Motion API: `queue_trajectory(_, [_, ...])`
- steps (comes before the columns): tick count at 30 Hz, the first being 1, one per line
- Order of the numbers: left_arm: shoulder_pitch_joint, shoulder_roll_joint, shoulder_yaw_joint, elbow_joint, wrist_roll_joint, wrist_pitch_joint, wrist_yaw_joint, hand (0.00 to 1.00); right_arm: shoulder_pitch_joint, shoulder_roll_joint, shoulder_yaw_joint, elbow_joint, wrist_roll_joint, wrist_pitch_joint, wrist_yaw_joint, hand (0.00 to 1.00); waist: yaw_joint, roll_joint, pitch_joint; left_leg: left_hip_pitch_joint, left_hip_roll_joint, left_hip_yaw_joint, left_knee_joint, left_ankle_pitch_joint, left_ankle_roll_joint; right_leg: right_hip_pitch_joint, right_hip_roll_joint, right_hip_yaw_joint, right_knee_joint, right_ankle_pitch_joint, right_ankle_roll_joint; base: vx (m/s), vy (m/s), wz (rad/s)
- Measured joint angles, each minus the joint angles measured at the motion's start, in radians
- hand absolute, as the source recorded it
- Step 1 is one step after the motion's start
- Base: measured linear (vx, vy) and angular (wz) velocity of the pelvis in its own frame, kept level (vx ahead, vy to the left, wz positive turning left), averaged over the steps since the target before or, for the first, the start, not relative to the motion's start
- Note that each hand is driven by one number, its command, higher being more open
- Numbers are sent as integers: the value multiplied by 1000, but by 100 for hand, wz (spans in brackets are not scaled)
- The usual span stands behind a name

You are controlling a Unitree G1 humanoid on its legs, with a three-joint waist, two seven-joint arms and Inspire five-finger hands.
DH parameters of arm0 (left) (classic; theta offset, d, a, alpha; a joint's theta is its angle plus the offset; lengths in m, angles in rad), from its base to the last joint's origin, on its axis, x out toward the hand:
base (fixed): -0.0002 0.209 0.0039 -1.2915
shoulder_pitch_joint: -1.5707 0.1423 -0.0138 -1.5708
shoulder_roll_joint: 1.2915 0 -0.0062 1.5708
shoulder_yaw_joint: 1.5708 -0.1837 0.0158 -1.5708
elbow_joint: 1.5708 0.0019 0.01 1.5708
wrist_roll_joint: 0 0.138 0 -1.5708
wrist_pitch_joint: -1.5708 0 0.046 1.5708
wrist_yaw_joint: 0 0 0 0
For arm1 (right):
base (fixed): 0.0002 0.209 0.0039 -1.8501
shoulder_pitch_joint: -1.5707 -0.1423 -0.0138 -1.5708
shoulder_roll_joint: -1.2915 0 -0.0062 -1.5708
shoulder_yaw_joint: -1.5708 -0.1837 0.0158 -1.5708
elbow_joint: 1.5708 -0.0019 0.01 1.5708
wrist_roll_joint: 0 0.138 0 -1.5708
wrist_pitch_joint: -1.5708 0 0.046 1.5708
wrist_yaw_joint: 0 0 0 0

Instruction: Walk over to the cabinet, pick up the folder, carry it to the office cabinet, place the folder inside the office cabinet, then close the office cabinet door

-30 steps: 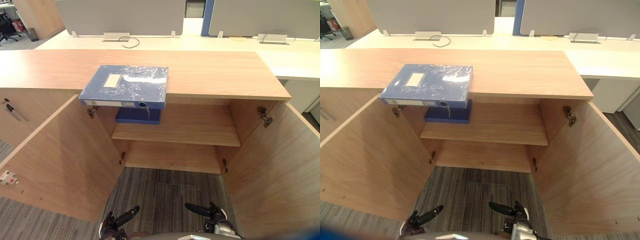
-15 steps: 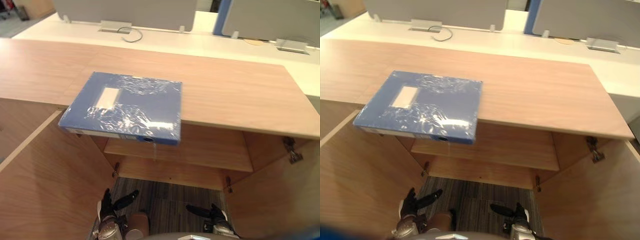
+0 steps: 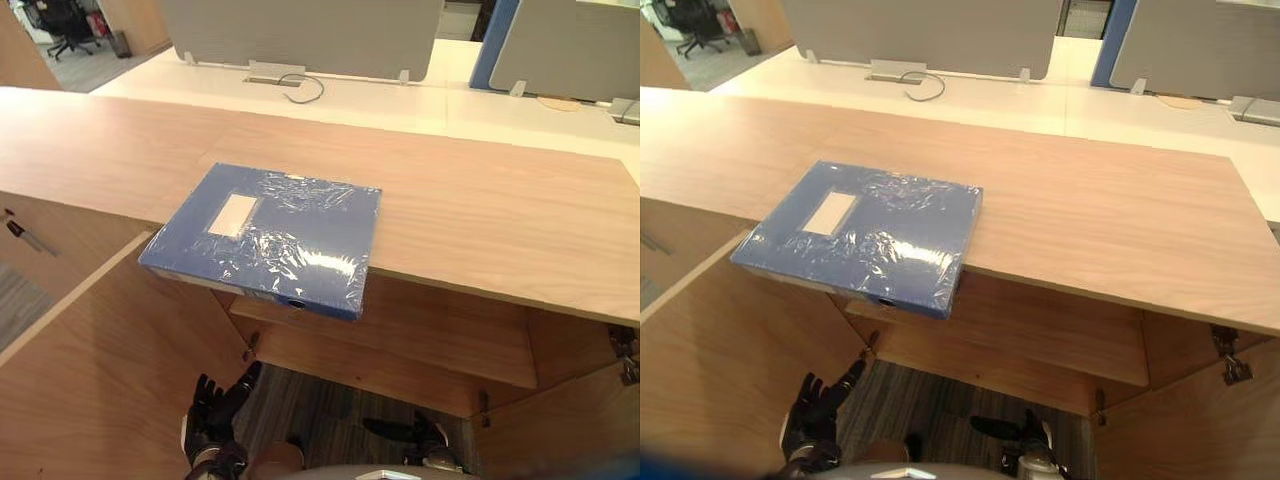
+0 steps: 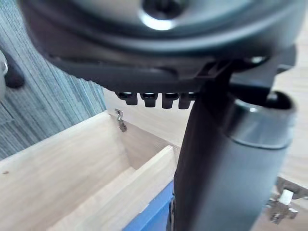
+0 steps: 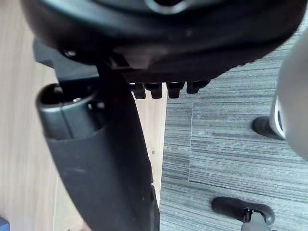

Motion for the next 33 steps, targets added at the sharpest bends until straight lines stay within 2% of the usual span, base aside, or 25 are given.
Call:
queue_trajectory(2, [19, -18, 8, -104, 1, 0, 7, 100, 13, -1, -7, 0, 0, 1, 2, 100, 19, -9, -7, 11, -1, -4, -4, 0, 0, 14, 1, -4, -6, 14, 3, 23, 32, 5])
queue_trajectory(6, [27, -31, 33, -218, 36, -10, 48, 100, 23, -1, -6, 2, -1, 0, 7, 100, 22, -9, -22, 10, -10, -23, -16, 11, 4, 14, -1, -21, -5, 25, 6, -38, 54, 16])
queue_trajectory(9, [29, -35, 79, -291, 119, -17, 120, 100, 25, -1, -8, 3, -1, 0, 6, 100, 27, -9, -22, 6, -30, -62, -50, 42, 8, 14, -9, -58, -5, 25, 6, -84, 24, 38])
queue_trajectory(13, [38, -42, 197, -352, 232, -21, 200, 100, 31, -1, -9, 2, -1, 0, 0, 100, 39, 0, -19, 2, -53, -121, -104, 75, 8, 18, -17, -108, -5, 25, 6, -115, 30, 49])
queue_trajectory(16, [39, -41, 259, -465, 393, -10, 302, 100, 35, -1, -8, 1, -2, -1, -1, 100, 60, -3, -21, 0, -60, -148, -131, 100, 9, 21, -16, -139, -16, 25, 6, -87, 23, 29])
queue_trajectory(18, [31, -34, 275, -589, 625, -3, 416, 100, 37, -1, -7, 1, -28, -5, -16, 100, 60, -3, -21, -14, -71, -166, -133, 109, 5, 28, -13, -168, -46, 20, 3, -95, 3, 29])
queue_trajectory(20, [6, -26, 296, -708, 760, -1, 494, 100, 40, -2, -7, -1, -45, -8, -30, 100, 60, 2, -23, -21, -74, -179, -132, 120, 6, 27, -10, -192, -48, 19, 2, -95, 1, 39])
queue_trajectory(22, [-50, 8, 328, -794, 902, 1, 569, 100, 41, -2, -6, -1, -61, -10, -39, 100, 59, 6, -26, -31, -80, -199, -132, 136, 4, 28, -7, -219, -47, 16, 1, -56, -4, 41])
queue_trajectory(24, [-83, 54, 356, -864, 1075, 33, 645, 100, 40, -2, -4, -1, -80, -20, -38, 100, 61, 9, -35, -41, -84, -213, -135, 149, 2, 23, -6, -229, -49, 17, 3, -20, -2, 20])
queue_trajectory(28, [-66, 73, 348, -883, 1238, 78, 645, 100, 36, -2, -5, -1, -89, -29, -36, 100, 59, 17, -51, -35, -84, -208, -160, 160, 6, 22, -7, -223, -64, 26, 7, 6, -9, -3])
queue_trajectory(33, [-14, 74, 245, -882, 1301, 88, 596, 100, 35, -2, -8, -1, -91, -30, -36, 100, 56, -5, -66, -13, -71, -176, -188, 164, 9, 20, -7, -187, -71, 28, 3, 19, -38, -21])
